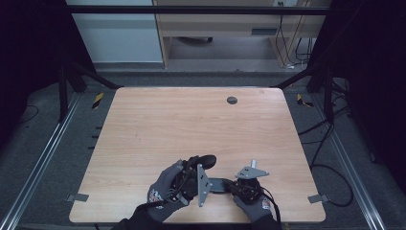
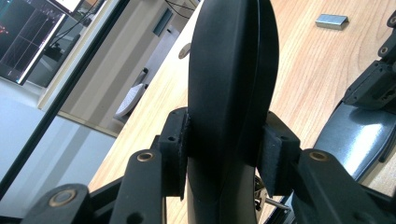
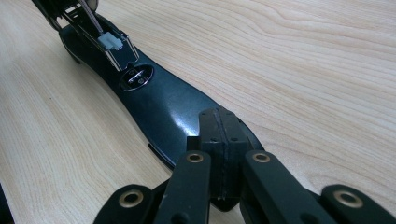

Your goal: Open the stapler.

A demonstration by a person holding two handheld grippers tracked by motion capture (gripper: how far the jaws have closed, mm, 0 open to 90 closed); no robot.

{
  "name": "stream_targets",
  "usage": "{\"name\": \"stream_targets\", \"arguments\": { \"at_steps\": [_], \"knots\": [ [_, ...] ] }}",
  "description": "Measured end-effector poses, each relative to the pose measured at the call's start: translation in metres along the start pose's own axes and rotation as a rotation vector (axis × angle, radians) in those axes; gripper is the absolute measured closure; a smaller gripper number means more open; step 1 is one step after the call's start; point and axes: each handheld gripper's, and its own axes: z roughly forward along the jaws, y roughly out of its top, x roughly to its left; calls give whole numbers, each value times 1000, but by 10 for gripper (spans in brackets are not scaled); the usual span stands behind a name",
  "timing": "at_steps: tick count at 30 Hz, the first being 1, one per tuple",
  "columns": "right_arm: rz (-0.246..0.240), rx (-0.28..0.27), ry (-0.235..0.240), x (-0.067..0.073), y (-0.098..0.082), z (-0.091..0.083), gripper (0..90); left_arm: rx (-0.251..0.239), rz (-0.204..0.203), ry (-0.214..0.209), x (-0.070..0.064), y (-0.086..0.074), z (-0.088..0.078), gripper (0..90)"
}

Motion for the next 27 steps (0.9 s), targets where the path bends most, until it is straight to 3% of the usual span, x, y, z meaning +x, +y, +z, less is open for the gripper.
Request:
{"name": "stream_targets", "arguments": {
  "at_steps": [27],
  "knots": [
    [9,5,0,0,1,0,900,-22,-90,7,21,-10,-15,590]
  ]
}}
